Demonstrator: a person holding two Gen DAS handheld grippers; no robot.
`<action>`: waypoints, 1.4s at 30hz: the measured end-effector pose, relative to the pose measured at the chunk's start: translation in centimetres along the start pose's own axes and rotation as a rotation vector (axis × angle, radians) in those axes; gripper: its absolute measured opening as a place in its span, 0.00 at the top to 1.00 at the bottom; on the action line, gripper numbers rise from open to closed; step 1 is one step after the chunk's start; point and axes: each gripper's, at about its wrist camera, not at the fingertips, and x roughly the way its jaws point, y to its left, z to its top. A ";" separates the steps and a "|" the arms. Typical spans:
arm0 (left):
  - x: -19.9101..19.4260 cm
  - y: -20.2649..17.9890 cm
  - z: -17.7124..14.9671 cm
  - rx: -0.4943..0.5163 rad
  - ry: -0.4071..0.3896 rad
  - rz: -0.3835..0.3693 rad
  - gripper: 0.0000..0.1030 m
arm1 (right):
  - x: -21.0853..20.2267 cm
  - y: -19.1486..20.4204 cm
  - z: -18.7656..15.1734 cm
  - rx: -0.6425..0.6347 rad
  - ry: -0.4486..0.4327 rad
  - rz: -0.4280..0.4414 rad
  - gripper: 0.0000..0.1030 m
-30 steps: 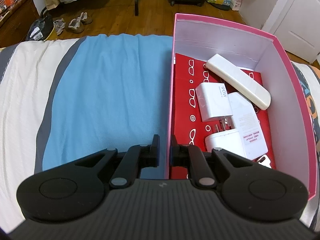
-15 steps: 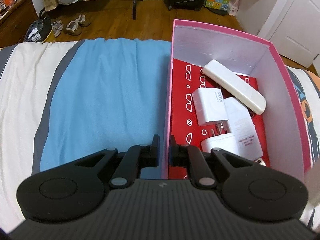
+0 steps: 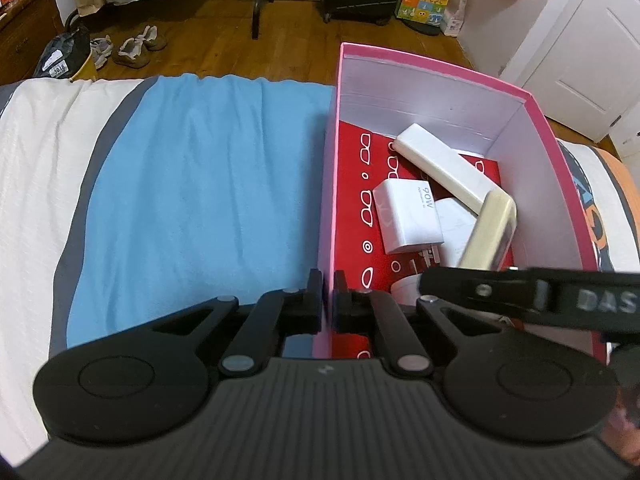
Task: Organize rigid objects
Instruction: 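Carry the TCL remote into the pink box and release it, then grasp the white remote with pink buttons with the right gripper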
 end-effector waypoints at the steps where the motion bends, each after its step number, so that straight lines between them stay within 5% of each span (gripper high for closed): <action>1: 0.0 0.1 0.0 -0.006 0.002 -0.005 0.95 | 0.5 0.1 0.2 0.017 0.008 -0.003 0.41; 9: 0.2 0.4 0.1 -0.017 0.011 -0.022 0.94 | 0.8 -0.5 -0.2 0.082 0.026 0.047 0.39; 20: 0.2 -0.2 0.0 -0.003 0.007 0.015 0.94 | -8.8 2.0 -0.6 -0.314 -0.134 -0.091 0.39; 29: 0.1 -0.9 0.0 0.020 0.008 0.062 0.94 | -16.4 -2.8 -0.6 -0.443 -0.153 -0.221 0.39; 42: 0.2 -1.3 -0.1 0.034 0.009 0.086 0.93 | -10.6 -10.8 -1.0 -0.351 -0.098 -0.282 0.39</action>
